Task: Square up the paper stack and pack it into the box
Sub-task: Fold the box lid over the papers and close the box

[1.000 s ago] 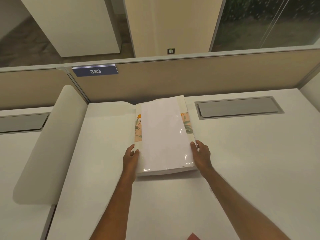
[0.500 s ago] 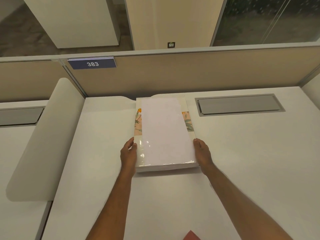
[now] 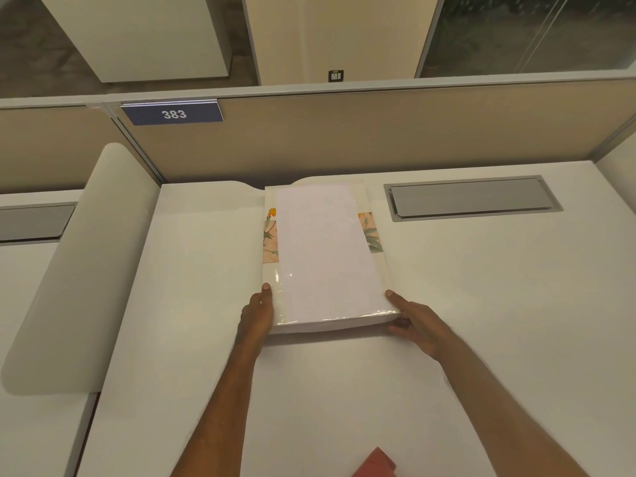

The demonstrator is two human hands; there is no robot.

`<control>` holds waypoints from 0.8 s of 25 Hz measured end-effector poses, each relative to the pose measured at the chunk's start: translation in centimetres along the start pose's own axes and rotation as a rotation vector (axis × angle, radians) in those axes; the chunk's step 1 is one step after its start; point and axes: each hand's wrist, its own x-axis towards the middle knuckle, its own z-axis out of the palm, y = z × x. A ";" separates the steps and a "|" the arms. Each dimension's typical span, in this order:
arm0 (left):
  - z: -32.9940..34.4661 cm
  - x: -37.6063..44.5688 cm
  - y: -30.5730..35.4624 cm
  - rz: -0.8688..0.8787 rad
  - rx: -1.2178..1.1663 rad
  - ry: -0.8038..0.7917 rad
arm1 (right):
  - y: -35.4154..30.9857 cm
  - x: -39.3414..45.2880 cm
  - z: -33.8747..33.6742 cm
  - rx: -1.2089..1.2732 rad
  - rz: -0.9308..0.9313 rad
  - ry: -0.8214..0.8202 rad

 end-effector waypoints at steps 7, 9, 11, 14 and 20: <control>0.4 -0.4 -0.4 0.024 0.022 -0.007 | 1.5 0.4 -0.8 0.115 -0.035 0.007; 0.7 -0.6 -0.5 0.048 0.011 0.011 | 1.6 0.5 -1.2 0.057 -0.064 0.017; 0.7 -0.6 -0.6 0.052 0.001 0.020 | 1.7 0.6 -1.2 0.020 -0.086 0.048; 0.7 -0.6 -0.5 0.057 -0.005 0.021 | 2.0 0.5 -0.6 0.047 -0.095 0.089; 1.2 -0.4 -0.9 0.076 0.012 0.037 | 2.6 0.2 -0.6 0.034 -0.107 0.070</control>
